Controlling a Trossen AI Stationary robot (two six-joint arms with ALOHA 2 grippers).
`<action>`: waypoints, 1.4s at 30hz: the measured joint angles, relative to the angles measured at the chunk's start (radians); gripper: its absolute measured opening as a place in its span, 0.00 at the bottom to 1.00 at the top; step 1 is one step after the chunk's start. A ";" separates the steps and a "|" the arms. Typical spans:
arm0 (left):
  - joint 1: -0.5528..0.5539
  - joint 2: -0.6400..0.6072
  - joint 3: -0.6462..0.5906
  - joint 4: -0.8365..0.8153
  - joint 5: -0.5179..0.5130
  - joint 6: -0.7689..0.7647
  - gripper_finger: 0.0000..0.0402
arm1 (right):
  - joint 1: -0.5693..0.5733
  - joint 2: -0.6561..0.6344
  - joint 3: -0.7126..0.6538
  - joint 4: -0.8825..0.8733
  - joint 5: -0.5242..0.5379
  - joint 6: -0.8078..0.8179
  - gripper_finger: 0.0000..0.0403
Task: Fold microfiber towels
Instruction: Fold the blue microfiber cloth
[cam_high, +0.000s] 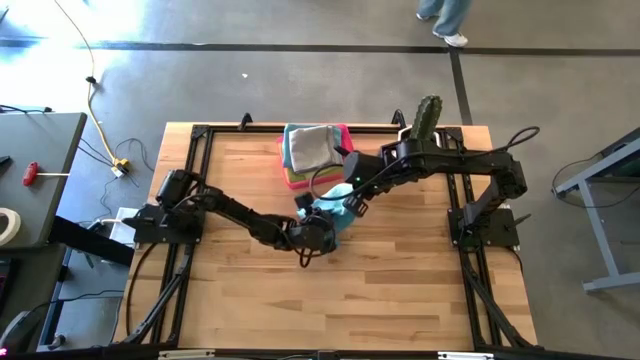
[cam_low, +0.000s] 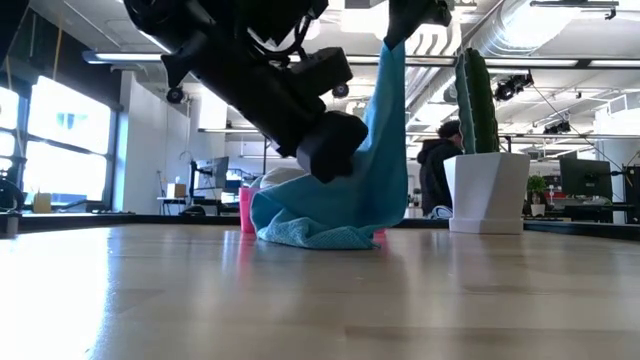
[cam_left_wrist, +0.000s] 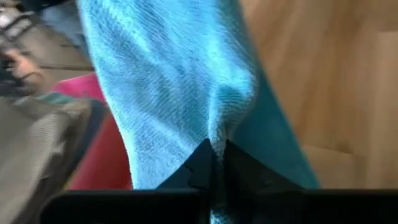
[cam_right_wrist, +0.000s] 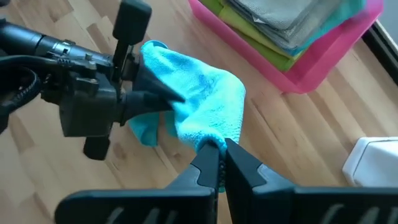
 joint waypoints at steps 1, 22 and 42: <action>-0.004 0.000 0.000 0.000 0.023 0.000 0.03 | 0.002 0.000 0.000 0.000 0.003 -0.019 0.00; -0.196 -0.453 -0.001 -0.350 0.638 -0.161 0.00 | 0.291 -0.009 -0.383 0.123 0.215 -0.359 0.00; -0.160 -0.235 -0.049 -0.495 0.577 -0.204 0.10 | 0.439 0.021 -0.452 0.373 0.218 0.034 0.00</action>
